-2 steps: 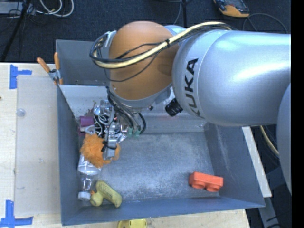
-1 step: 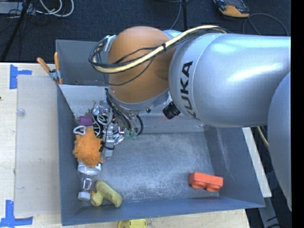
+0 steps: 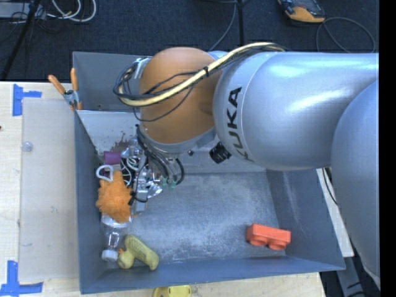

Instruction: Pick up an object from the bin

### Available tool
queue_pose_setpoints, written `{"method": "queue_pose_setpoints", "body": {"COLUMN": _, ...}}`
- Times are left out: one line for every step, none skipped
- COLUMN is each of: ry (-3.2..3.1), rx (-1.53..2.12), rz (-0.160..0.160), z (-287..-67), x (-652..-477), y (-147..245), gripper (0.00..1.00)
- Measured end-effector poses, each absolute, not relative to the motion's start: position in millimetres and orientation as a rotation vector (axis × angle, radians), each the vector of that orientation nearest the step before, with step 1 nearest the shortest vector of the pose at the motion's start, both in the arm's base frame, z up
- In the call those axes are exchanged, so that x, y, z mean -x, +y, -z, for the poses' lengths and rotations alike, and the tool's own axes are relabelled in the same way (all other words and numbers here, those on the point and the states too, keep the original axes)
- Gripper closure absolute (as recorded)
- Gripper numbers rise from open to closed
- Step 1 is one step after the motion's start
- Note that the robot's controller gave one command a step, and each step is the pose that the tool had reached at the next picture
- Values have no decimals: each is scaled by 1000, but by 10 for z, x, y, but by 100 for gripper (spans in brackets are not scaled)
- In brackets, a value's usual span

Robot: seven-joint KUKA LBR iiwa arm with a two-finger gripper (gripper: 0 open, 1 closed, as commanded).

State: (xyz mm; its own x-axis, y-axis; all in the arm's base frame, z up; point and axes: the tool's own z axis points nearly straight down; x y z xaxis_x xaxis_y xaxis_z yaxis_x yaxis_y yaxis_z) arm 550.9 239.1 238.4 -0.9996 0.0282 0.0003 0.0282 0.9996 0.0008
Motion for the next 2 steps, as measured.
{"method": "queue_pose_setpoints", "body": {"ry": -3125, "rx": -244, "rz": -2, "z": -2387, "x": -5722, "y": 2036, "gripper": 0}}
{"method": "queue_pose_setpoints", "body": {"ry": -3133, "rx": 188, "rz": -3, "z": -1701, "x": -5011, "y": 2442, "gripper": 100}}
